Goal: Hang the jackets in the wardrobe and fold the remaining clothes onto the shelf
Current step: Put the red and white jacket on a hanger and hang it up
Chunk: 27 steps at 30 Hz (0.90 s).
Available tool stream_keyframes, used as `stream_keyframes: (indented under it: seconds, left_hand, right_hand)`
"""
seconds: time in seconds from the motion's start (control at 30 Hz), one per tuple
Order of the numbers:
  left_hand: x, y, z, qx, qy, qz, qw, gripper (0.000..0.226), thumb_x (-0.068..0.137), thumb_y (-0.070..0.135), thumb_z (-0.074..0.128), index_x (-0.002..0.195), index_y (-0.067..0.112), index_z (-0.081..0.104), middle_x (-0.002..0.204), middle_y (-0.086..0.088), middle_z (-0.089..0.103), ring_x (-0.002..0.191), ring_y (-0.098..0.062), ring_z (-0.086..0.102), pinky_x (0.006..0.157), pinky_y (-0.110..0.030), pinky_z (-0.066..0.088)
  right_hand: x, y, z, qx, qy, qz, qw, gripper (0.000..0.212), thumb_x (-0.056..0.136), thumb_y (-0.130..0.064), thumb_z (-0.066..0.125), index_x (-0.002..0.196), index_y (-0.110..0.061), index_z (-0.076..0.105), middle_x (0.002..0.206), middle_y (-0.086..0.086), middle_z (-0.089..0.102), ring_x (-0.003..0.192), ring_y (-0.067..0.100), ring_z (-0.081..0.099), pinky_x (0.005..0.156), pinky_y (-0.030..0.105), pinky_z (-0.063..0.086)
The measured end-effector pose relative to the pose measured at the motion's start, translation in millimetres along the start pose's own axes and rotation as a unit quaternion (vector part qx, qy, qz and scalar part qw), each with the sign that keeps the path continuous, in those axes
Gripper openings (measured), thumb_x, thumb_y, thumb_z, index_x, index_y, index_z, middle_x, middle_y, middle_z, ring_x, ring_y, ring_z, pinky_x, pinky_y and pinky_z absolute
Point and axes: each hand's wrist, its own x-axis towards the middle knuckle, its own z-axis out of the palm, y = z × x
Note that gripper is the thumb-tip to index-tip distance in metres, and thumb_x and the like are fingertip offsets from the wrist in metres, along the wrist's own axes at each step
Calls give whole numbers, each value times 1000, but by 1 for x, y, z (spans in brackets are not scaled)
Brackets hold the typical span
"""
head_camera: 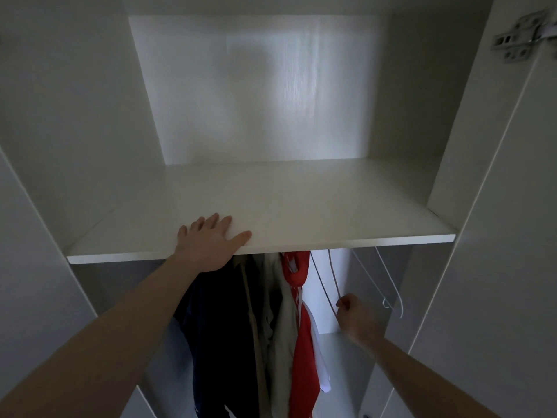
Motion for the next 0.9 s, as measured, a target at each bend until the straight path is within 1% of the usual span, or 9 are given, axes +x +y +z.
stream_keyframes:
  seconds: [0.13,0.2,0.33,0.5,0.57,0.63,0.7,0.77,0.9]
  left_hand:
    - [-6,0,0,-5,22,8,1000,98,80,90,6,161,36,13,171,2,9,156,-29,10,123,-57,8]
    - [-9,0,2,-6,36,16,999,103,75,90,2,160,35,17,170,0,12,155,-31,14,122,-58,11]
    - [-14,0,10,-41,108,32,993,79,94,77,17,156,30,33,167,-3,26,152,-31,25,123,-53,17]
    - [-26,-6,16,-86,163,83,979,65,102,62,30,149,21,48,159,-9,42,145,-32,38,122,-44,24]
    - [-38,0,16,-170,194,127,958,51,101,53,45,136,18,61,145,-8,57,134,-30,51,120,-44,24]
    - [-62,16,21,-284,224,195,912,32,95,40,61,117,18,69,129,-3,68,120,-28,60,121,-46,23]
    - [-92,34,36,-329,242,286,867,19,88,32,65,104,22,69,115,6,70,107,-21,63,114,-40,37]
    - [-123,52,62,-358,174,353,847,16,87,29,67,103,27,68,115,14,66,109,-11,60,103,-24,41]
    - [-179,83,123,-355,-10,393,848,33,83,13,78,113,22,68,128,6,60,123,-18,56,107,-35,42]
  right_hand:
    - [-39,17,-9,-17,14,-4,1000,16,99,-13,52,88,-24,57,73,-6,62,67,11,60,53,19,36]
    - [-60,23,-15,-27,18,0,999,13,101,-18,52,92,-22,60,73,-6,62,67,15,59,56,25,36]
    - [-111,29,-23,-37,31,22,999,18,104,-23,49,98,-18,66,89,5,70,86,28,64,69,28,37]
    - [-191,28,-30,-1,56,45,997,17,104,-15,50,95,-17,64,82,0,68,62,12,61,59,24,44]
    - [-225,28,-32,39,65,62,995,19,103,-10,48,96,-13,65,82,4,69,53,6,58,52,16,43]
    - [-259,30,-36,58,75,78,992,21,104,-7,47,96,-14,65,81,4,70,53,5,55,52,15,41]
    - [-296,34,-41,53,83,91,991,23,105,-11,46,96,-19,64,82,0,69,53,3,52,52,15,39]
    - [-335,40,-51,49,89,106,989,24,107,-17,44,95,-25,63,83,-3,69,53,2,52,51,16,40]
    - [-423,55,-76,48,122,144,981,27,106,-24,43,91,-34,63,85,-16,69,60,8,56,57,21,43]
